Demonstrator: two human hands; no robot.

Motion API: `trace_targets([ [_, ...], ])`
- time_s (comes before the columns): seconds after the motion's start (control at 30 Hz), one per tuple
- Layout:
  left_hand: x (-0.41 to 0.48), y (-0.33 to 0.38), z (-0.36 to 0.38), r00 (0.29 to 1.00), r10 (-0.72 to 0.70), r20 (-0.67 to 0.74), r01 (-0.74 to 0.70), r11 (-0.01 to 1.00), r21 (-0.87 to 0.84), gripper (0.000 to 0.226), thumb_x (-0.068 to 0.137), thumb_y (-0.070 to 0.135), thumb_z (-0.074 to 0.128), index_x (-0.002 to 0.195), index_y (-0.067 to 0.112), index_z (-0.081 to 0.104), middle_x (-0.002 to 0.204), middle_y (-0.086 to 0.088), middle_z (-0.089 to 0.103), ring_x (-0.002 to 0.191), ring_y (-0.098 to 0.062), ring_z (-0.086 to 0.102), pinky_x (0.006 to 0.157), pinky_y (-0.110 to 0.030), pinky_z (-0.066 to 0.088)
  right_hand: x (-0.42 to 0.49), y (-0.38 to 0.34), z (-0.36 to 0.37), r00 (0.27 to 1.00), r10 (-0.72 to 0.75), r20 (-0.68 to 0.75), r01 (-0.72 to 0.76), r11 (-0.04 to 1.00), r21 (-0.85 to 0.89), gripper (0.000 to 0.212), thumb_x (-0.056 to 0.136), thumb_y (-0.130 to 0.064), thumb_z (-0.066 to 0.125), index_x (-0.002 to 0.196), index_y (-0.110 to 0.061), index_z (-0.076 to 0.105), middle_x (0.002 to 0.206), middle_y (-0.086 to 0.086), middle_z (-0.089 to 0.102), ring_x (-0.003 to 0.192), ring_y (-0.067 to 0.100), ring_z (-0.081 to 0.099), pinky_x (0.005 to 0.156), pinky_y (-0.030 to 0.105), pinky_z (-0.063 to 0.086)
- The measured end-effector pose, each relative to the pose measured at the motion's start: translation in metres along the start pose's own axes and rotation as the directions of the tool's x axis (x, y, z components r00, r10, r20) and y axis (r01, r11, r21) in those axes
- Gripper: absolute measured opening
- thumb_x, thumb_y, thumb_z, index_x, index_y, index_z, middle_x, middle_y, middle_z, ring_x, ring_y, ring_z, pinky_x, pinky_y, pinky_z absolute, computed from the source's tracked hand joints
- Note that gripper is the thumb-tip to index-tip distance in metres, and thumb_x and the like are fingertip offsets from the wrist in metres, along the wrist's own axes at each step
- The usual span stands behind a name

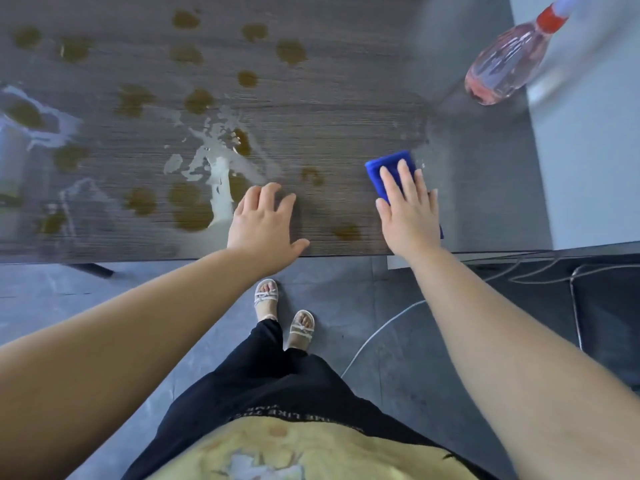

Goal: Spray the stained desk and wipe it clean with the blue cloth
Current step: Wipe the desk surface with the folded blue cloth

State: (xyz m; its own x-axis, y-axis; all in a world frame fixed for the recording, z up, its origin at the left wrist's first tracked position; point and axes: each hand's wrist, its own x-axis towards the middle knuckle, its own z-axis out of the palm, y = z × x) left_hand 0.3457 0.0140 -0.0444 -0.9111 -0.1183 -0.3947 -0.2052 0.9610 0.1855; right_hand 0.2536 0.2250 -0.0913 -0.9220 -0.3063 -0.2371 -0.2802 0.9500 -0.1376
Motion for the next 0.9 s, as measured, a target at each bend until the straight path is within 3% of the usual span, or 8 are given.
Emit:
trace_targets([
  [0.13, -0.009, 0.004, 0.006, 0.998, -0.045, -0.048, 0.043, 0.998, -0.042, 0.081, 0.080, 0.058, 0.059, 0.144, 0.018, 0.028, 0.148, -0.005, 0.024, 0.136, -0.028, 0.019, 0.113, -0.040, 0.022, -0.030, -0.004, 0.009, 0.988, 0.149, -0.041, -0.149, 0.989, 0.002, 0.057, 0.100, -0.036, 0.032, 0.151, -0.024, 0.011, 0.159, 0.006, 0.002, 0.145, 0.033, 0.003, 0.115, 0.053, 0.007],
  [0.27, -0.011, 0.006, 0.011, 0.992, -0.106, -0.070, 0.099, 0.989, -0.108, 0.079, 0.077, 0.054, 0.065, 0.140, 0.017, 0.035, 0.143, -0.004, 0.031, 0.133, -0.028, 0.026, 0.109, -0.039, 0.027, -0.044, -0.056, 0.018, 0.998, -0.065, 0.008, 0.065, 0.998, -0.007, 0.057, 0.100, -0.039, 0.031, 0.151, -0.026, 0.008, 0.159, 0.005, 0.000, 0.145, 0.033, 0.000, 0.114, 0.052, 0.002],
  [0.37, -0.012, 0.001, 0.012, 0.992, -0.117, -0.040, 0.112, 0.987, -0.115, 0.078, 0.077, 0.052, 0.066, 0.140, 0.016, 0.036, 0.142, -0.004, 0.032, 0.131, -0.028, 0.027, 0.107, -0.040, 0.031, -0.026, -0.051, 0.015, 0.983, -0.185, 0.002, 0.185, 0.983, -0.021, 0.053, 0.101, -0.038, 0.029, 0.150, -0.029, 0.011, 0.159, 0.003, 0.002, 0.145, 0.030, 0.002, 0.115, 0.052, 0.004],
  [0.53, -0.016, -0.001, 0.010, 0.995, -0.097, -0.016, 0.095, 0.991, -0.096, 0.071, 0.083, 0.050, 0.061, 0.140, 0.017, 0.036, 0.141, -0.002, 0.034, 0.129, -0.026, 0.030, 0.104, -0.036, 0.035, -0.047, -0.023, 0.017, 1.000, 0.009, -0.027, -0.010, 1.000, -0.023, 0.056, 0.100, -0.037, 0.031, 0.151, -0.026, 0.010, 0.159, 0.005, 0.001, 0.145, 0.032, 0.002, 0.115, 0.053, 0.005],
  [0.63, -0.015, 0.000, 0.008, 0.998, -0.070, -0.007, 0.069, 0.996, -0.061, 0.069, 0.086, 0.049, 0.058, 0.142, 0.018, 0.034, 0.144, -0.002, 0.032, 0.130, -0.026, 0.029, 0.107, -0.034, 0.031, -0.056, -0.053, 0.022, 0.991, -0.131, 0.016, 0.131, 0.991, -0.027, 0.057, 0.100, -0.037, 0.033, 0.151, -0.026, 0.009, 0.159, 0.006, 0.000, 0.145, 0.033, 0.001, 0.114, 0.052, 0.002],
  [0.77, -0.015, -0.006, 0.006, 0.998, -0.039, 0.040, 0.041, 0.998, -0.037, 0.066, 0.088, 0.043, 0.055, 0.145, 0.019, 0.031, 0.148, 0.000, 0.026, 0.133, -0.026, 0.025, 0.108, -0.035, 0.032, -0.025, -0.051, 0.016, 0.929, -0.367, 0.042, 0.368, 0.929, -0.043, 0.052, 0.100, -0.034, 0.034, 0.150, -0.026, 0.018, 0.159, 0.003, 0.007, 0.145, 0.030, 0.006, 0.114, 0.053, 0.007],
  [0.9, -0.015, -0.009, 0.004, 0.996, -0.006, 0.092, 0.009, 1.000, -0.023, 0.066, 0.090, 0.040, 0.053, 0.147, 0.020, 0.026, 0.150, -0.002, 0.020, 0.134, -0.027, 0.022, 0.111, -0.035, 0.030, -0.028, -0.014, 0.014, 0.992, -0.123, -0.042, 0.122, 0.992, -0.015, 0.053, 0.100, -0.034, 0.036, 0.149, -0.025, 0.019, 0.159, 0.006, 0.009, 0.144, 0.033, 0.008, 0.114, 0.055, 0.009],
])
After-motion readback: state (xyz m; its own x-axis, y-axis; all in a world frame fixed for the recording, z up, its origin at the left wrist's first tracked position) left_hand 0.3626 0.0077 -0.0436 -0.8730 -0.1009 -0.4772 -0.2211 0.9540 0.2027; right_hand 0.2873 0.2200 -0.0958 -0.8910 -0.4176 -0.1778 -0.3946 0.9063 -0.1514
